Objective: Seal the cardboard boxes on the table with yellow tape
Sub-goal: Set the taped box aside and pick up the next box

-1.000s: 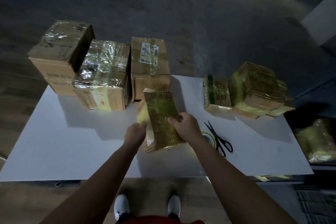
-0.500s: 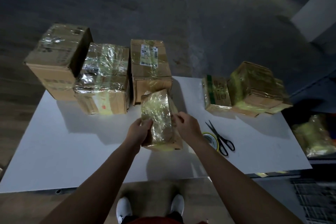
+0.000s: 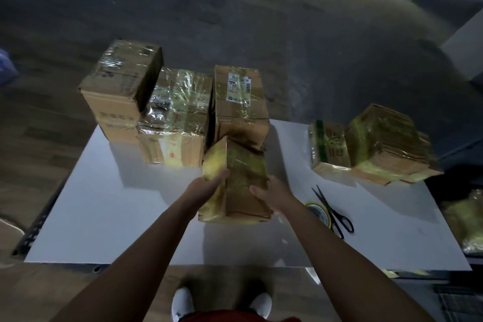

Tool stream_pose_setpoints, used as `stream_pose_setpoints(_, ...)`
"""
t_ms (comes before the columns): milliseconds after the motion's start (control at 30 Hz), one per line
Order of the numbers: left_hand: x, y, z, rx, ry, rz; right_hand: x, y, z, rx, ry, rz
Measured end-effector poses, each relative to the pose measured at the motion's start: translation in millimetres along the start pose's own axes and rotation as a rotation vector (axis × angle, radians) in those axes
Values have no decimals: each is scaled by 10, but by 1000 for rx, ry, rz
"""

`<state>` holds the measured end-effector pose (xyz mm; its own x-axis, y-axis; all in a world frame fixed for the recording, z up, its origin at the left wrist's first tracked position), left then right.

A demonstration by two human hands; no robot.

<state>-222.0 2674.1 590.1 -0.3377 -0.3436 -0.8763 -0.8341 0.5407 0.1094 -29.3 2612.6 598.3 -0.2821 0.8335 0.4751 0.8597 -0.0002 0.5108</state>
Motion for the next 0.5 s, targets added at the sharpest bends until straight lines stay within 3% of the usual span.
stream_pose_setpoints(200,156,-92,14,32,1,-48,-84,137,-42,-73,-35,-54)
stream_pose_setpoints(333,60,-201,13,9,-47,-27,-195,159,-109,52,-121,162)
stream_pose_setpoints(500,-228,-474,28,-52,-134,110,-352,267,-70,197,-155,177)
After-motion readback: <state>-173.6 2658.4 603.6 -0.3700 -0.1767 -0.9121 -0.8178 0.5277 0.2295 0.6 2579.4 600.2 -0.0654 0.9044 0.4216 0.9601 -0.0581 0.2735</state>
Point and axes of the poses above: each hand's wrist, its own z-axis towards the middle knuckle, its own y-axis out of the back of the hand, x = y × z, the point moved 9 cm from there along z, towards the middle knuckle, and after that the axes turned 13 degrees about -y, right-handed, at the moved point
